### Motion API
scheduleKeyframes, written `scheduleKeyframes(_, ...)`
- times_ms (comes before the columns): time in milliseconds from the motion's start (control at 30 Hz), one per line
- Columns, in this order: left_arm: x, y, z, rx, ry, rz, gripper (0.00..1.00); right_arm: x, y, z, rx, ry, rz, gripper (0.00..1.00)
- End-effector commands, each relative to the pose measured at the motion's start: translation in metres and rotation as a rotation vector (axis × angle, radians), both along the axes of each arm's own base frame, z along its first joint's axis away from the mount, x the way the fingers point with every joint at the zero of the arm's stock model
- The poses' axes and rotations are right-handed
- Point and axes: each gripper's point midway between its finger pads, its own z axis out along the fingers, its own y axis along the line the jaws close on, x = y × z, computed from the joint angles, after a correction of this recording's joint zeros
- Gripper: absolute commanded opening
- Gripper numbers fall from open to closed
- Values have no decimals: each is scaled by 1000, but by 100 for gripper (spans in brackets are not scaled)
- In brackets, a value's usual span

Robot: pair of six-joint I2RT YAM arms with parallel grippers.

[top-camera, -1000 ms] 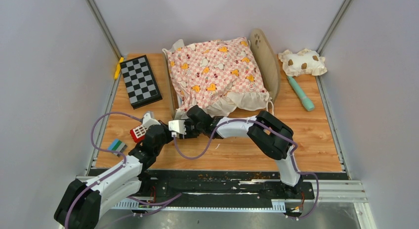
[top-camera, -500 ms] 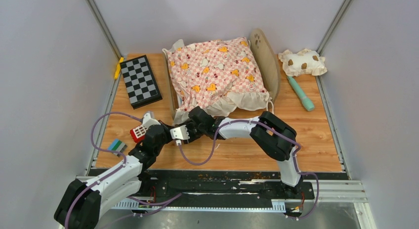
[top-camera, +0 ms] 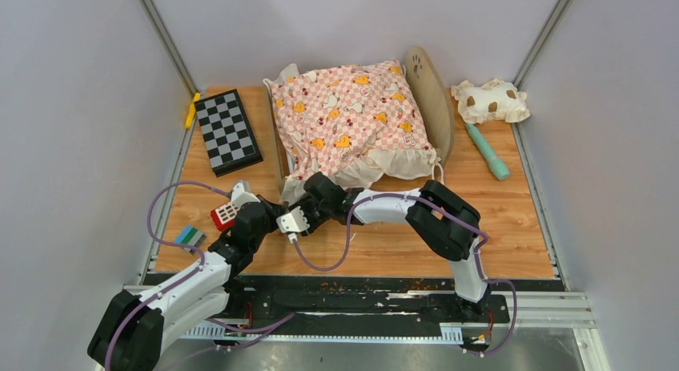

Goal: Set up the pet bed
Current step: Tie the ropes to the bed frame.

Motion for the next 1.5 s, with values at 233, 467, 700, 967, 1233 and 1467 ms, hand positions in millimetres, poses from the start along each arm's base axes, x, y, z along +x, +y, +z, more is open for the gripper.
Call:
scheduleKeyframes(233,9,-4,20,-22,-52,0,0,-6,20,12,103,9,99,43)
scheduleKeyframes(467,9,-2,18,-16,-49,2,0,-4,29,22,203,69,65,43)
scheduleKeyframes(700,9,-3,18,-15,-49,-1,0,-7,25,13,205,115,43,43)
scheduleKeyframes(967,9,-2,17,-14,-47,3,0,-20,7,23,189,181,42,43)
scheduleKeyframes(1233,9,-3,17,-15,-47,1,0,-5,-1,15,172,173,-22,43)
scheduleKeyframes(1467,9,-4,15,-11,-41,-5,0,13,11,19,203,159,-81,44)
